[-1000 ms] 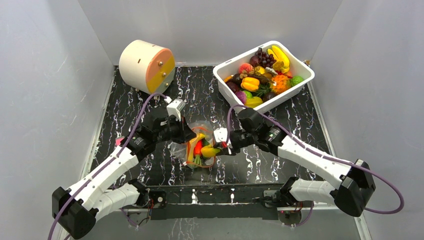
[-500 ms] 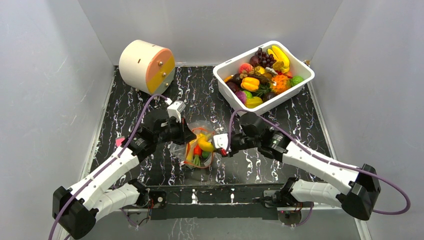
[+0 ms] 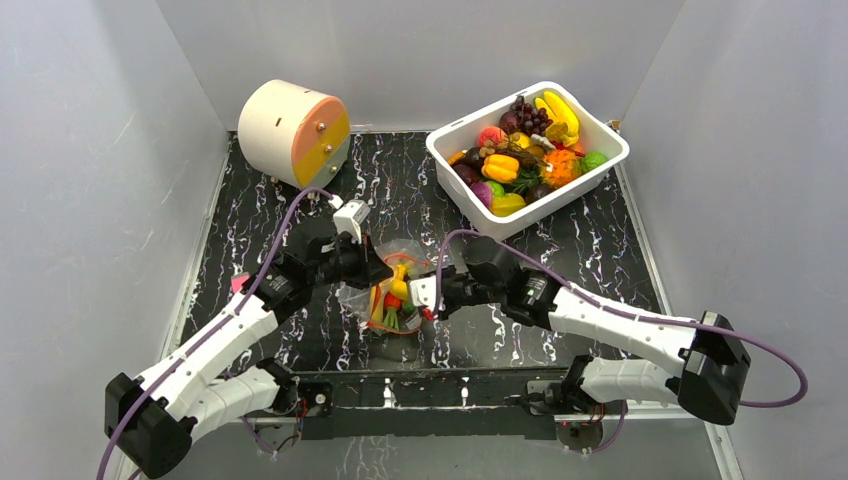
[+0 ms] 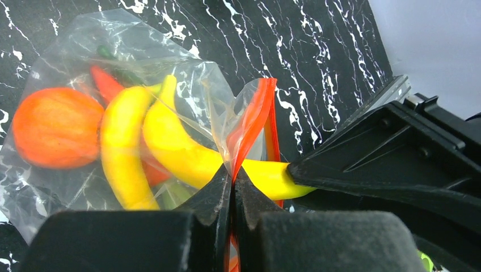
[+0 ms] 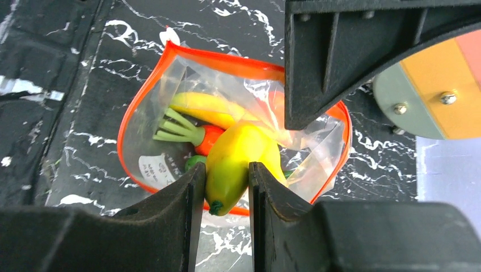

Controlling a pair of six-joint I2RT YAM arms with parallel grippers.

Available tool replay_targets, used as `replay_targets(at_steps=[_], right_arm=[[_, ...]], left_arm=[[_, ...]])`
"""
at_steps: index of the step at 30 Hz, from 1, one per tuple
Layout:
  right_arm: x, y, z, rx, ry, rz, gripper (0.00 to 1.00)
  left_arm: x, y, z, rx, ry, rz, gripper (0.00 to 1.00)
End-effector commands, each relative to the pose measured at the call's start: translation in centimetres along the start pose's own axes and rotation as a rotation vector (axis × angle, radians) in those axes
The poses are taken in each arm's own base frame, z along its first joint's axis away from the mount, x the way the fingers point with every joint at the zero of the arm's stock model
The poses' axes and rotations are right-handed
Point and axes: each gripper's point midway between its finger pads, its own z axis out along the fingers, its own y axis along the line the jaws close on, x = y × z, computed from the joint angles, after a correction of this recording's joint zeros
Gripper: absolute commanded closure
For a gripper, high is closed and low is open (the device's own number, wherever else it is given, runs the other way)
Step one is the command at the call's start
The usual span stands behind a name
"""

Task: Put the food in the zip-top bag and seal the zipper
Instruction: Place the fake fruit in the zipper food storage bag.

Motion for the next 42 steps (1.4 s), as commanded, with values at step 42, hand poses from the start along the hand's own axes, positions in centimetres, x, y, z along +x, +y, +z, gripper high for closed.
replay_targets(at_steps=[42], right_arm=[[0.3, 0.3, 6.6, 0.180, -0.032, -0.142, 0.68]], left_arm=[[-3.6, -3.4, -1.7, 0.111, -0.156, -0.116, 1.00]])
